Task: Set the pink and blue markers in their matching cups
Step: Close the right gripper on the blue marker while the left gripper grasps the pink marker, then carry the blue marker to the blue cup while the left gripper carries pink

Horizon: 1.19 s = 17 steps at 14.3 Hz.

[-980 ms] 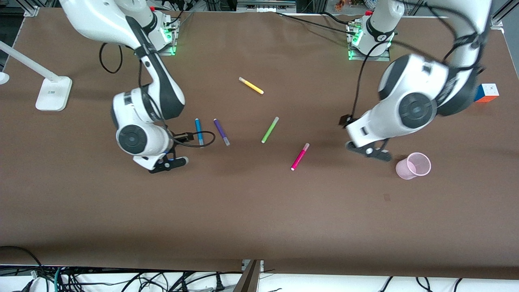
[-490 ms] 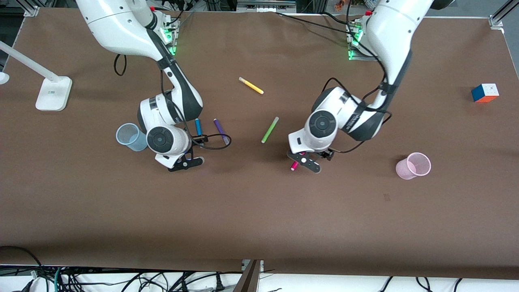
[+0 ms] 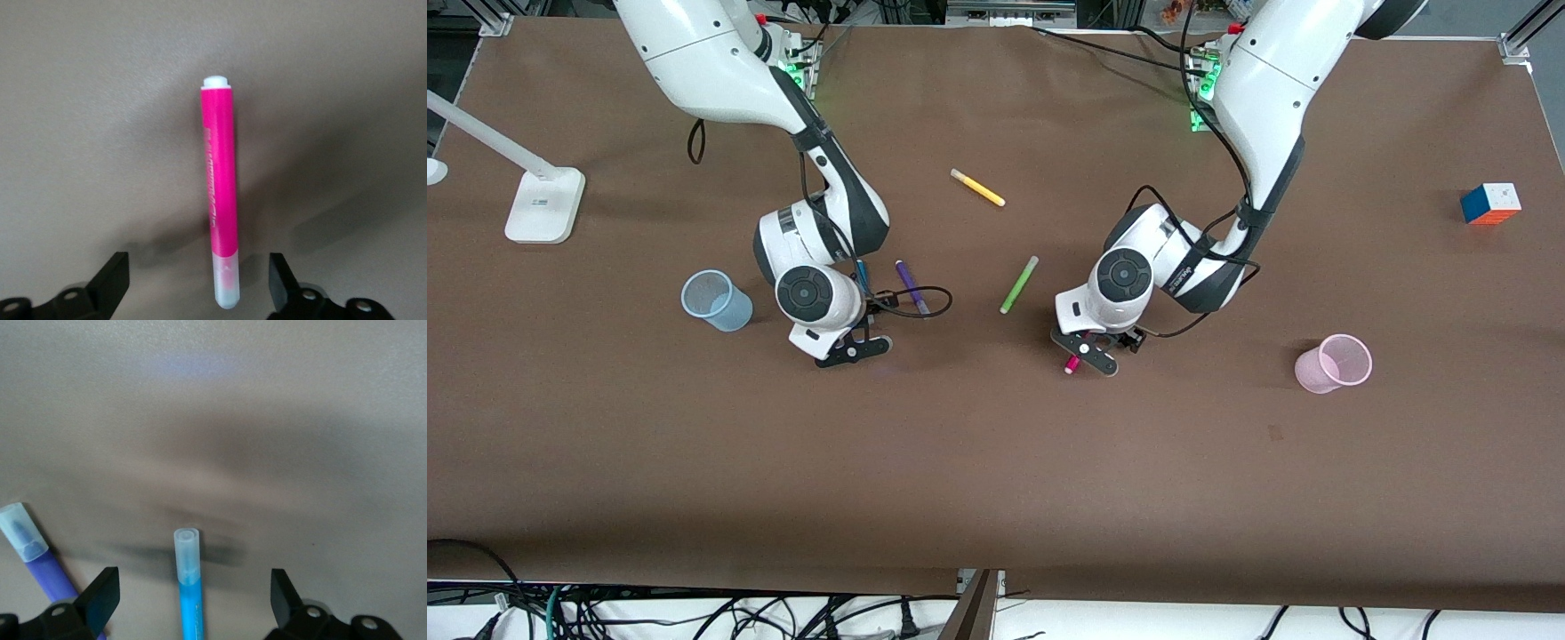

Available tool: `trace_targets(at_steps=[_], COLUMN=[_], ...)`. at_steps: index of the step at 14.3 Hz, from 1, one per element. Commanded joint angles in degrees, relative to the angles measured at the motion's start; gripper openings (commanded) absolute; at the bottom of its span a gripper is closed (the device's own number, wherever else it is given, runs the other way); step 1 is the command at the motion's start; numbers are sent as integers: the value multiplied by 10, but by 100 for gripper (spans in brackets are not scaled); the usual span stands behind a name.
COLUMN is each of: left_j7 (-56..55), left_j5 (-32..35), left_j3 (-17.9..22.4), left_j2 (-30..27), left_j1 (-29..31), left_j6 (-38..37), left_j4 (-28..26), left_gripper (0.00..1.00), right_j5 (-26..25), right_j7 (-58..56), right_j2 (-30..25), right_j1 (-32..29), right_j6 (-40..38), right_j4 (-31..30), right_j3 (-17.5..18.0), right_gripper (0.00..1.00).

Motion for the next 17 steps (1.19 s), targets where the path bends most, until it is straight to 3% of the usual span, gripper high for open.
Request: trace_targets(at_steps=[1,4,6,8,10,14,17], left_j7=[1,1,8,6,6,33,116], left_j5=[14,17,17,17,17,21,92], left_j3=[2,2,1,1,6,9,20], left_j2=[-6,0,-4,-21,-50,-73,-68], left_j1=[-8,-10,-10,-5,0,37,73], left_j6=[7,7,1,-32,-120,-387,-531], left_j4=[-10,-9,-9,-7,7,104,162], left_gripper=[46,32,4,0,0,0,0], right_j5=[8,7,8,7,5,5,7], right_j7=[6,6,6,4,-4,-65,-195], right_j2=[5,6,6,6,4,-38,-94], right_j1=[5,5,5,5,6,5,-13], right_j6=[27,30,29,27,24,-10,-59], right_j4=[-9,-10,-10,-9,-8,2,9], right_j3=[-3,-2,-3,-3,-2,-8,-28], right_gripper=[90,52,30,9,1,1,1])
